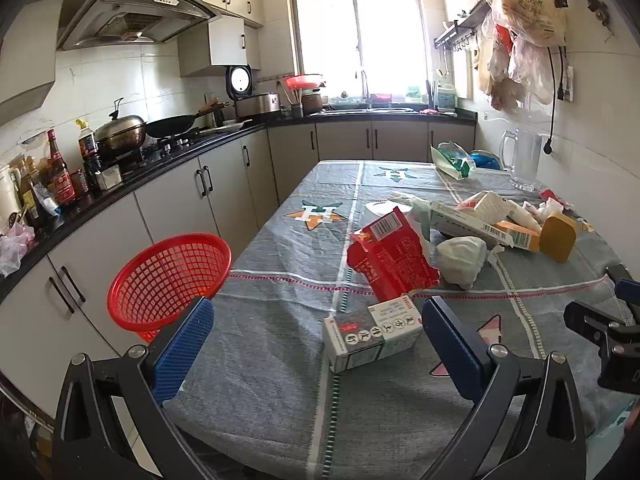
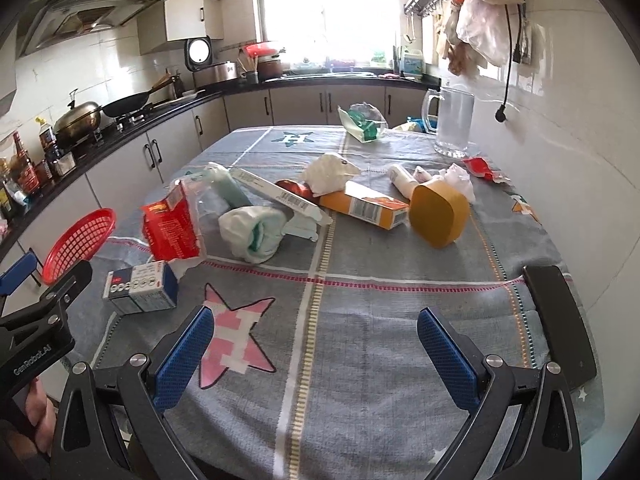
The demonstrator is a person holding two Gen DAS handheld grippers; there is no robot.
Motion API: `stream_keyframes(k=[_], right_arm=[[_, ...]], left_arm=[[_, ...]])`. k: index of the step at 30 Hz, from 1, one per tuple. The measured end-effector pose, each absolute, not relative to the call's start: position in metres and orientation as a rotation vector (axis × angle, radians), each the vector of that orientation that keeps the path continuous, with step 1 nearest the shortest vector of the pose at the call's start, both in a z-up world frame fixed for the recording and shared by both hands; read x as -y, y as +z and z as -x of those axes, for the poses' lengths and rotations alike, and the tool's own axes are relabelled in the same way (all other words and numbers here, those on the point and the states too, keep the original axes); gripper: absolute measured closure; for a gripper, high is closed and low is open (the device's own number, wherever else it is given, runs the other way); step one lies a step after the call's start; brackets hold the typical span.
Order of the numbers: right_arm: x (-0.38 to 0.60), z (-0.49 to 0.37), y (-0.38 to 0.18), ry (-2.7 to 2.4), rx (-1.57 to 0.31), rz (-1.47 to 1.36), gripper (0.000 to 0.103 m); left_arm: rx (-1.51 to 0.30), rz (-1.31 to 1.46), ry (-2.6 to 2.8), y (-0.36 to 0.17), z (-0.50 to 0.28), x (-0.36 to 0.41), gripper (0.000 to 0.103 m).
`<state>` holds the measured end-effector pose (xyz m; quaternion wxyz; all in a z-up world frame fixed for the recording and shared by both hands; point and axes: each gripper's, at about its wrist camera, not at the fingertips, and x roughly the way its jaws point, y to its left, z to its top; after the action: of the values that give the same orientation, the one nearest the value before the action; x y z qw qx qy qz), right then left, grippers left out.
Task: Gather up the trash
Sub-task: 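Move the left gripper to the white-and-green medicine box and grasp it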
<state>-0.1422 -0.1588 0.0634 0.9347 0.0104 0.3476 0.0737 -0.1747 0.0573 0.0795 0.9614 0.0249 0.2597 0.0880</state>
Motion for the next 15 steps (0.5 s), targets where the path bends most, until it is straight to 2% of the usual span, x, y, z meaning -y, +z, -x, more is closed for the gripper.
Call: stream_keyframes(k=[15], right_arm=[[0.133, 0.153, 0.062, 0.195, -0.698, 0.052, 0.0]], left_arm=[[-0.534, -0.032, 0.208, 0.075, 0.182, -0.075, 0.0]])
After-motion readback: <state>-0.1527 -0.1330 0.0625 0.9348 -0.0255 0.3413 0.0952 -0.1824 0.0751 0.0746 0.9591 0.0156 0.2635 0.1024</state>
